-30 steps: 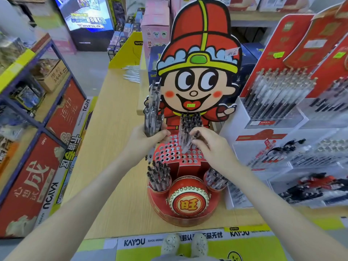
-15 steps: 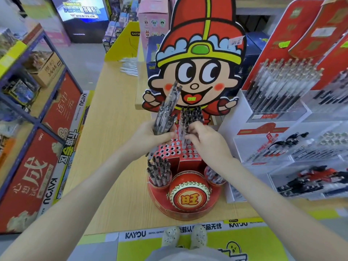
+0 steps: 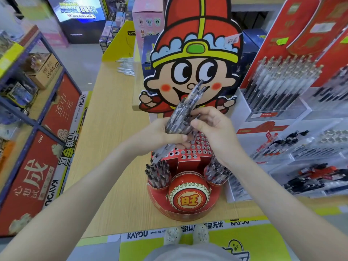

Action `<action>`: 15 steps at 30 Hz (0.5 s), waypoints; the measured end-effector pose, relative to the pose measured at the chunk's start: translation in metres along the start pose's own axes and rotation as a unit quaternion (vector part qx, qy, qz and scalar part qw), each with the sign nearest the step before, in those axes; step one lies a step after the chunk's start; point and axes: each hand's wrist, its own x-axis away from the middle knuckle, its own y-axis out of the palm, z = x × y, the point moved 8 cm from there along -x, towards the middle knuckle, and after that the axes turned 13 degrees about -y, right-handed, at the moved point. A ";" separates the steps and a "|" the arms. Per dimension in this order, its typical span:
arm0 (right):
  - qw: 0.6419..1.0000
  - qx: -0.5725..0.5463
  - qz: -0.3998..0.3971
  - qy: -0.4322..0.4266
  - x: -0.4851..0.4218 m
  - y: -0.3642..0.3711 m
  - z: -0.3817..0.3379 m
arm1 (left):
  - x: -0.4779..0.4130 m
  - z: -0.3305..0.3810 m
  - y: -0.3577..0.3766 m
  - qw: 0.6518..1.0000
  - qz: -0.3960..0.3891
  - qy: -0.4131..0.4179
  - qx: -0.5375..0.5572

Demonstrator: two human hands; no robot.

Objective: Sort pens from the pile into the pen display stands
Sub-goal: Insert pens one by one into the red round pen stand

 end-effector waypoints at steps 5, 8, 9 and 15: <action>0.997 -0.058 0.038 0.020 0.002 -0.019 0.007 | 0.001 0.003 -0.001 1.000 0.005 0.002 -0.019; 0.996 -0.070 0.052 0.001 0.001 -0.030 0.006 | 0.000 0.002 0.000 1.000 -0.002 0.001 -0.030; 0.995 -0.077 0.063 -0.006 0.000 -0.038 0.005 | -0.001 0.000 -0.002 0.999 0.001 -0.002 -0.035; 0.995 0.036 0.076 -0.061 -0.002 -0.065 -0.001 | -0.003 -0.018 -0.024 0.991 0.051 -0.031 -0.121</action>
